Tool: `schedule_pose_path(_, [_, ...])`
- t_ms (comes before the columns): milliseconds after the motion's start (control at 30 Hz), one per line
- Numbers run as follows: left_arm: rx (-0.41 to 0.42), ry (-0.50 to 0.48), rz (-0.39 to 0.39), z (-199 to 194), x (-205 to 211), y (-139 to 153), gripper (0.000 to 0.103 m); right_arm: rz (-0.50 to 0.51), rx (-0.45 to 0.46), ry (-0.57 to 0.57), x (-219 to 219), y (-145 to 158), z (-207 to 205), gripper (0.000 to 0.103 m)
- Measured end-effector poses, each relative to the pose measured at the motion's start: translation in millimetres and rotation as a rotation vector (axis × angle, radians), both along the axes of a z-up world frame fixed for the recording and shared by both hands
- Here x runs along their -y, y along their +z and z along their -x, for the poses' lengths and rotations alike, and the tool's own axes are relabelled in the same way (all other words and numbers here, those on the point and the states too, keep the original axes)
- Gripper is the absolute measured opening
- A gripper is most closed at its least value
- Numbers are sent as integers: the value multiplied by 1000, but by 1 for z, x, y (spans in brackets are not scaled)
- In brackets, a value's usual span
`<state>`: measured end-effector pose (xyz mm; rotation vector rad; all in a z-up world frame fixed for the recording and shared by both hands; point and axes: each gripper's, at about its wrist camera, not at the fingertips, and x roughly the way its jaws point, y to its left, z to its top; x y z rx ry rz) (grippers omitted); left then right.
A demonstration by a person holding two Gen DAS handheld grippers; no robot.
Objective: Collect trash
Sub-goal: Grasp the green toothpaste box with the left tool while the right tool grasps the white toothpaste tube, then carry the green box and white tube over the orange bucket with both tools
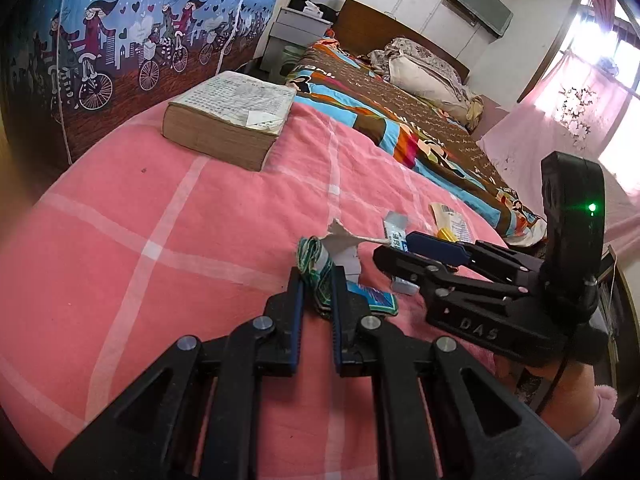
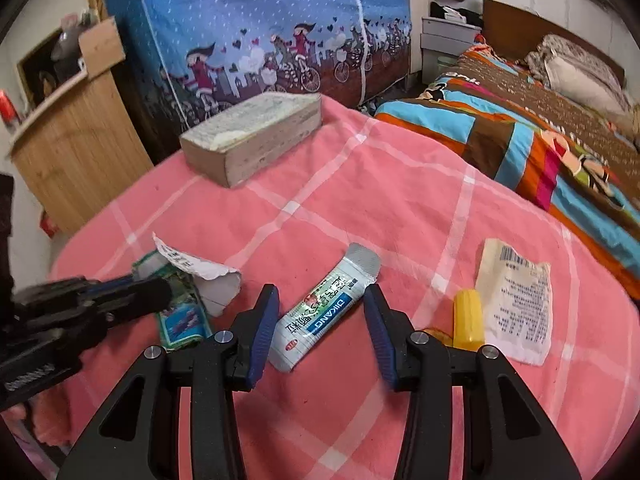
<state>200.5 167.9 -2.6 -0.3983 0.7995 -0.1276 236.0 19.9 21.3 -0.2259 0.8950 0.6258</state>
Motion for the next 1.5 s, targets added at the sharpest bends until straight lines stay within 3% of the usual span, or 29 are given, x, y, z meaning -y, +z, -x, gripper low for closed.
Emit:
schedule_pose_path(133, [0, 1, 0, 0, 0, 0, 44, 53, 41, 46, -5, -2, 6, 41])
schedule_pose_path(267, [11, -4, -24, 3, 6, 2, 41, 55, 49, 75, -3, -2, 10, 28])
schedule_pose_path(467, [52, -33, -62, 15, 20, 8, 37, 41, 96, 85, 12, 0, 25, 19])
schedule_pose_path(667, [109, -43, -74, 25, 34, 15, 36, -37, 191, 81, 43, 8, 52, 18])
schedule_pose_path(733, [141, -47, -102, 29, 45, 20, 36, -106, 239, 77, 60, 16, 62, 18])
schedule_pose_path(900, [228, -48, -180, 40, 73, 33, 35, -162, 395, 34, 95, 34, 85, 19])
schedule_pose_path(1067, [377, -58, -234, 53, 109, 52, 35, -221, 543, -50, 134, 51, 102, 19])
schedule_pose_path(1500, [729, -127, -203, 61, 209, 93, 36, -273, 856, -265, 238, 92, 145, 19])
